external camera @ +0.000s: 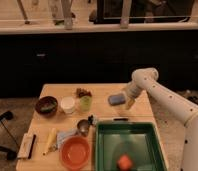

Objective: Place sponge in paper cup

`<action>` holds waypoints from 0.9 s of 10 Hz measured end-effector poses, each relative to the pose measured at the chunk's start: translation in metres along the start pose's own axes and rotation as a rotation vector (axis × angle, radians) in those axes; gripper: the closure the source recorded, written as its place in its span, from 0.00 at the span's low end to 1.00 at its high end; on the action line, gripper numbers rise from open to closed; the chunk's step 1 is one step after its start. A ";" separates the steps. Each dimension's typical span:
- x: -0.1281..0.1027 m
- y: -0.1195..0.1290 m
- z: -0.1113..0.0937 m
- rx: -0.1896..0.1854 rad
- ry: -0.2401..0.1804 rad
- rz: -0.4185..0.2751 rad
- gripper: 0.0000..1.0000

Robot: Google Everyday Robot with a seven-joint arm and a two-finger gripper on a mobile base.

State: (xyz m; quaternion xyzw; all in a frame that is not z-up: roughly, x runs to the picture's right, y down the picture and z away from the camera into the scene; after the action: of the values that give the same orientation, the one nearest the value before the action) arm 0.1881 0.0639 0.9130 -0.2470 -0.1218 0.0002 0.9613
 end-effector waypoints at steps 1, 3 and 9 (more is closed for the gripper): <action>0.000 -0.002 0.002 0.000 -0.002 -0.002 0.20; -0.002 0.003 0.005 0.000 -0.007 -0.003 0.20; 0.005 0.001 0.013 -0.008 -0.019 0.007 0.20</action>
State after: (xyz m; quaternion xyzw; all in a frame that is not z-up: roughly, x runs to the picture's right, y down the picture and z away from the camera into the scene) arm 0.1898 0.0715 0.9244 -0.2513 -0.1303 0.0053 0.9591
